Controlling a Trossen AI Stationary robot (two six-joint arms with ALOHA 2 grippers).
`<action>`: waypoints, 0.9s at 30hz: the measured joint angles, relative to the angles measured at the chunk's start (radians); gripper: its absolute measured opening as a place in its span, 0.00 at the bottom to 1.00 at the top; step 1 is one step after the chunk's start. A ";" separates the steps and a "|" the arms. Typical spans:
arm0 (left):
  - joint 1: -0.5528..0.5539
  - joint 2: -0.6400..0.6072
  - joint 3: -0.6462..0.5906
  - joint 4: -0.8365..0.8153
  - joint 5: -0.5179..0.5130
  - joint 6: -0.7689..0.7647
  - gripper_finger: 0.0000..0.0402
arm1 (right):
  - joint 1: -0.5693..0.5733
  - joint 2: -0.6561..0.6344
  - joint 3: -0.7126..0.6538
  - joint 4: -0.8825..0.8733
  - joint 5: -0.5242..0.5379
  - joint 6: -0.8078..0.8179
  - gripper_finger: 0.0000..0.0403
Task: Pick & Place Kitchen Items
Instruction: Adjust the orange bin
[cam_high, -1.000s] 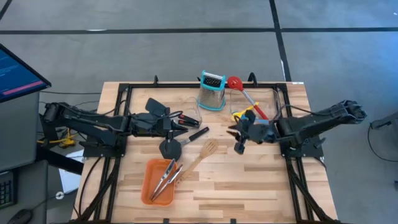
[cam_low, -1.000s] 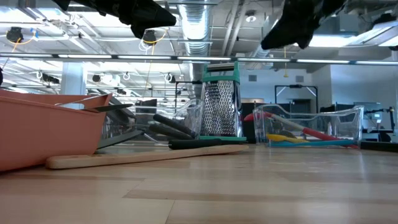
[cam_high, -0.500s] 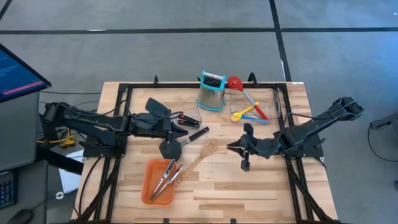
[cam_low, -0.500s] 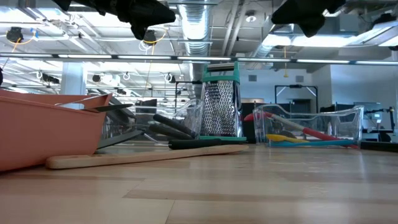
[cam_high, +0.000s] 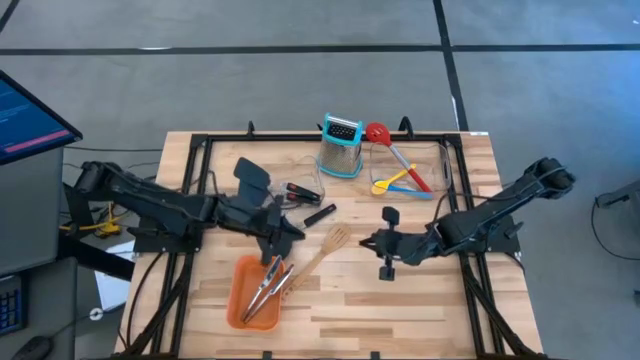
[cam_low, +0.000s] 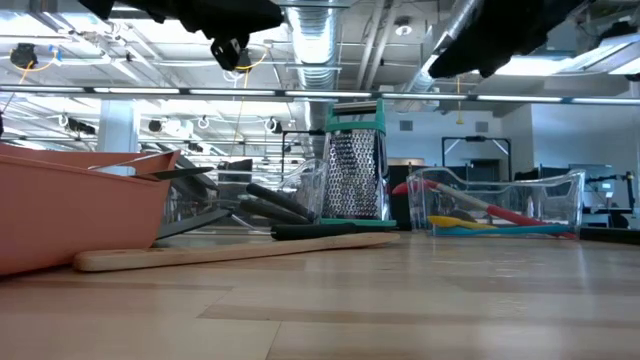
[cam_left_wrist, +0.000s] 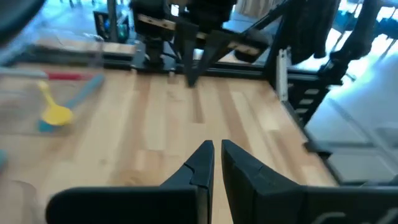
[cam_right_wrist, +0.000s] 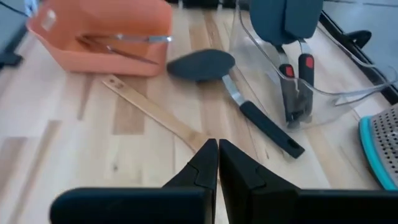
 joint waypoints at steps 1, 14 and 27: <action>-0.016 0.022 0.000 0.028 -0.016 -0.031 0.04 | -0.005 0.008 0.000 0.004 0.000 -0.011 0.02; -0.102 0.169 0.042 0.084 -0.237 -0.092 0.01 | -0.023 -0.015 0.001 0.001 0.000 -0.018 0.01; -0.110 0.211 0.226 -0.145 -0.338 -0.070 0.00 | -0.019 -0.015 0.001 -0.046 0.000 -0.015 0.00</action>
